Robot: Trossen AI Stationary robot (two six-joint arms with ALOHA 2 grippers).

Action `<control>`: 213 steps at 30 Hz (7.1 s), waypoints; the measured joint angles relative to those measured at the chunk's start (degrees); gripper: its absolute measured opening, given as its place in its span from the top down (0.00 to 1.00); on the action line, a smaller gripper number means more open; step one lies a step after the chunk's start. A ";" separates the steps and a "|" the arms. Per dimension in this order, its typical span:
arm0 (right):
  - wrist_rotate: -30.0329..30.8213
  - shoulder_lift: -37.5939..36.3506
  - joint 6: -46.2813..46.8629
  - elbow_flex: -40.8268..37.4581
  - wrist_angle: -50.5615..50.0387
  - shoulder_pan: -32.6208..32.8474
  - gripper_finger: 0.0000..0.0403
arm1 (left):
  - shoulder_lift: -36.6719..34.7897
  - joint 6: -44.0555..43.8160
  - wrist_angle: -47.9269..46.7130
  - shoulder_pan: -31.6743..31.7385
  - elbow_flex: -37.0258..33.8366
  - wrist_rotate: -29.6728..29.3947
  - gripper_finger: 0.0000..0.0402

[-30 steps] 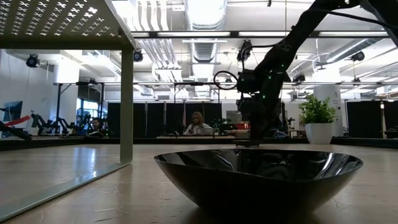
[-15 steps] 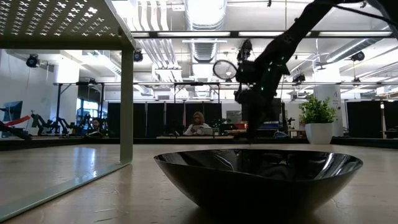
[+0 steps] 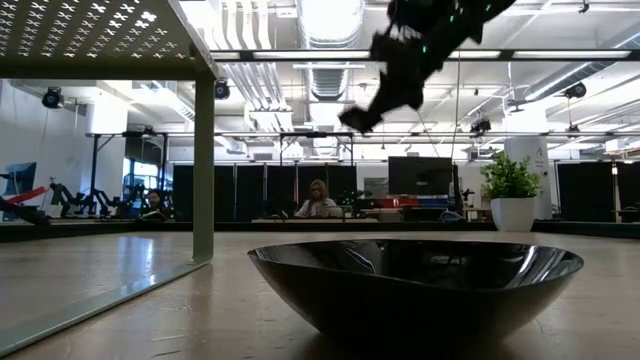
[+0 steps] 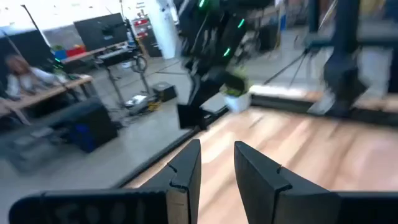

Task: Pick & Place Mini shaped plates
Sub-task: Stack the black square plate on top of the other black square plate on the shelf

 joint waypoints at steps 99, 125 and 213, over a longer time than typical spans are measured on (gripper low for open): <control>6.19 -13.48 -7.81 2.46 6.03 26.00 0.55 | -11.29 35.64 5.32 22.37 3.83 49.34 1.00; 6.30 -17.73 -6.73 2.42 0.97 28.27 0.54 | -11.40 14.03 1.31 12.05 -0.01 89.03 1.00; 0.99 -7.87 2.17 0.64 -15.93 28.23 0.55 | -14.67 20.70 3.40 10.15 -6.44 72.65 0.79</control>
